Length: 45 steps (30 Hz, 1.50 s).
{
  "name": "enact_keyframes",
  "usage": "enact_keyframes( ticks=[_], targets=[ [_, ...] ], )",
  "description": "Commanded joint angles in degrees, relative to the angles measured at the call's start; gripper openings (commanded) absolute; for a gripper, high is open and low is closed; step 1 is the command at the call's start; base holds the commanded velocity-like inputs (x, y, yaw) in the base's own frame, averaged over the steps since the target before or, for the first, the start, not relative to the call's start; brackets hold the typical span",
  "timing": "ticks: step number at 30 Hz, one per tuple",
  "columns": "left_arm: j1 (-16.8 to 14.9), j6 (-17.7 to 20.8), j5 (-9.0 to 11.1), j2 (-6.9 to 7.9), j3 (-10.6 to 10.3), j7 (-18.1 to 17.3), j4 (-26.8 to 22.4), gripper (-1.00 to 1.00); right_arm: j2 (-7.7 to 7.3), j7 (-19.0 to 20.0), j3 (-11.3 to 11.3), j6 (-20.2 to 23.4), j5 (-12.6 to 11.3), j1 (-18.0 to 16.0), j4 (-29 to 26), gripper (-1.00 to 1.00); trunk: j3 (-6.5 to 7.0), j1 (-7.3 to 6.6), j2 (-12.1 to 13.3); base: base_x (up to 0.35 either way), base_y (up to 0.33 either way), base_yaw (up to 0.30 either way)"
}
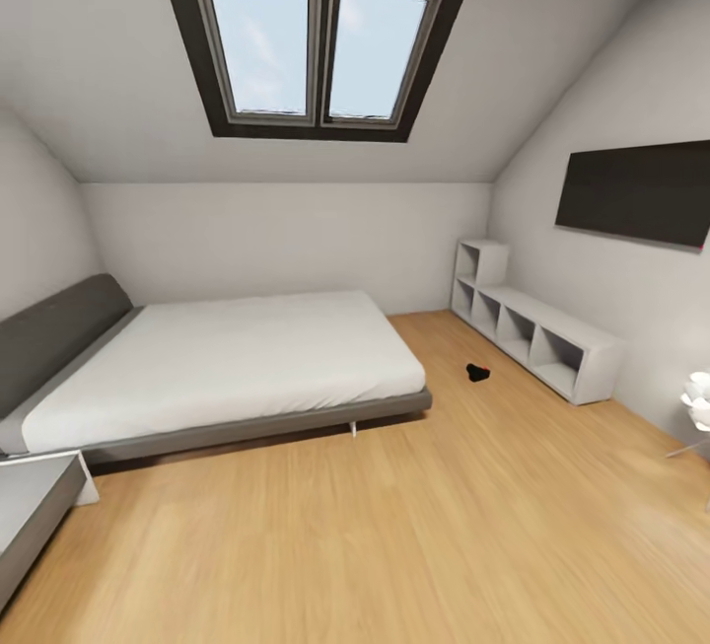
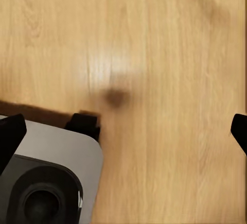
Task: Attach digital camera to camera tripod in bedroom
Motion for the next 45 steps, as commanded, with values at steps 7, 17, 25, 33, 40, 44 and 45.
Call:
enact_keyframes(
  ticks=[7, 17, 25, 33, 40, 44, 45],
  targets=[
    [-0.03, 0.0, -0.36, 0.04, 0.43, 0.15, 0.01, 1.0, -0.1, 0.21, -0.41, -0.23, 0.6, -0.06, 0.1, 1.0, -0.06, 0.03, -0.03, 0.319, 0.0, 0.003],
    [-0.03, 0.1, -0.38, 0.08, 0.43, 0.15, 0.01, 1.0, 0.02, 0.14, -0.35, -0.09, 0.59, -0.06, 0.19, 1.0, -0.06, 0.03, -0.03, 0.324, 0.0, 0.0],
    [-0.02, -0.34, -0.56, 0.07, 0.32, 0.09, 0.01, 1.0, 0.16, 0.08, -0.38, -0.21, 0.23, -0.06, 0.28, 1.0, -0.06, 0.03, -0.03, 0.324, 0.0, 0.0],
    [-0.03, -0.48, -0.59, 0.07, 0.42, 0.06, 0.01, 1.0, 0.17, 0.05, -0.52, -0.3, -0.12, -0.06, 0.36, 1.0, -0.06, 0.03, -0.03, 0.324, 0.0, 0.0],
    [-0.01, -0.55, -0.61, 0.03, 0.43, 0.06, -0.01, 1.0, 0.23, 0.05, -0.58, -0.32, -0.15, -0.06, 0.37, 1.0, -0.06, 0.03, -0.03, 0.324, 0.049, -0.073],
    [-0.02, -0.62, -0.66, 0.01, 0.41, 0.06, -0.1, 1.0, 0.29, 0.05, -0.59, -0.32, -0.1, -0.06, 0.37, 1.0, -0.06, 0.03, -0.03, 0.324, 0.131, -0.218],
    [-0.02, -0.63, -0.67, 0.0, 0.39, 0.06, -0.11, 1.0, 0.29, 0.05, -0.58, -0.32, -0.09, -0.06, 0.37, 1.0, -0.06, 0.03, -0.03, 0.324, 0.151, -0.247]
  ],
)
